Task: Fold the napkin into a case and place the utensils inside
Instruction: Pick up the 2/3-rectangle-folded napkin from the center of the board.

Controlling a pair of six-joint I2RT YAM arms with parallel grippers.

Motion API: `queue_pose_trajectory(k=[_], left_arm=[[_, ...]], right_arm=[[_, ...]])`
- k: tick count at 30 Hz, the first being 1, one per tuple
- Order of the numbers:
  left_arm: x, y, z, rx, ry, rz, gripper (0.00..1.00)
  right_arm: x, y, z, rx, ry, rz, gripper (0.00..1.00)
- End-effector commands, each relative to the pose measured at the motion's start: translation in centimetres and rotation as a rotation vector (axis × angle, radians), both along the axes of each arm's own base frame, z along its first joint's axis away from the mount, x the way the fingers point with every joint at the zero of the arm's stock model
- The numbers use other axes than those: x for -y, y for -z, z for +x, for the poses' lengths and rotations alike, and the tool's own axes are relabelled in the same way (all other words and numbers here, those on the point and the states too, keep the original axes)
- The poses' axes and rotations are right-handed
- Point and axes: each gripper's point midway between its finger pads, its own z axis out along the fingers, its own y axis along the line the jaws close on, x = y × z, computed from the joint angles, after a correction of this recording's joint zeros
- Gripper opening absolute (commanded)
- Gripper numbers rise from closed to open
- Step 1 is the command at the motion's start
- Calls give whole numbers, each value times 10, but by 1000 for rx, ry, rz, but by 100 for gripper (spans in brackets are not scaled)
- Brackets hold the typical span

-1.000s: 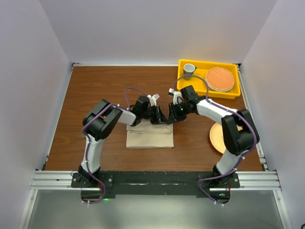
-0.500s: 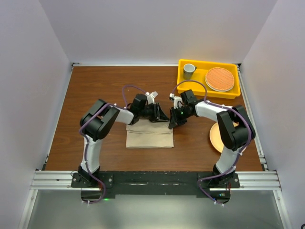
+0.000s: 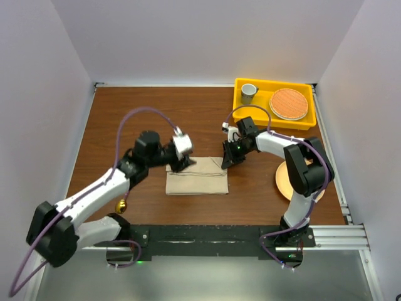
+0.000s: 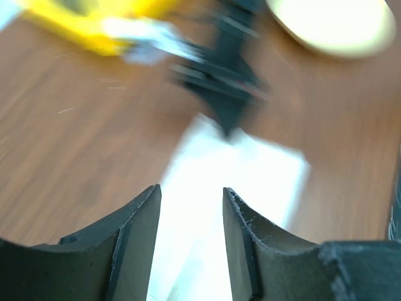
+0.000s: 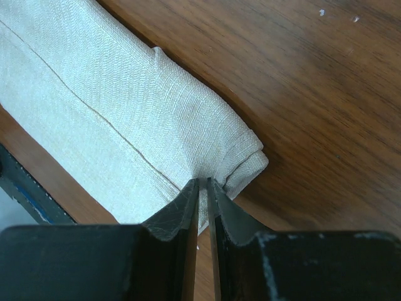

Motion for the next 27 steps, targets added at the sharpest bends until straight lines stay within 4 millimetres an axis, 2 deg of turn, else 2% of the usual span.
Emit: queue_pose_trajectory(k=[1, 2, 4, 5, 7, 8, 9, 14, 19, 25, 27], left_arm=[[-13, 81, -67, 227, 302, 365, 47], [-12, 82, -63, 280, 273, 399, 46], [1, 97, -83, 301, 338, 436, 46], [4, 103, -80, 319, 321, 462, 46], [11, 117, -95, 324, 366, 496, 45], [17, 121, -92, 347, 351, 504, 45], [20, 127, -98, 346, 370, 518, 44], [17, 154, -95, 360, 362, 611, 39], [16, 162, -91, 398, 371, 649, 34], [11, 168, -93, 410, 390, 669, 42], [9, 174, -94, 399, 398, 685, 35]], right_arm=[[23, 42, -3, -16, -19, -161, 17], [23, 43, -4, -22, -20, -162, 17], [24, 44, -3, -26, -21, -166, 17], [24, 45, -4, -27, -23, -169, 17], [24, 45, -3, -29, -24, -168, 17], [24, 45, -3, -26, -25, -169, 18], [24, 45, -3, -28, -25, -169, 18], [24, 44, 1, -19, -40, -181, 18], [25, 43, 2, -18, -40, -181, 18], [25, 45, 0, -23, -44, -184, 18], [24, 44, 1, -18, -42, -181, 18]])
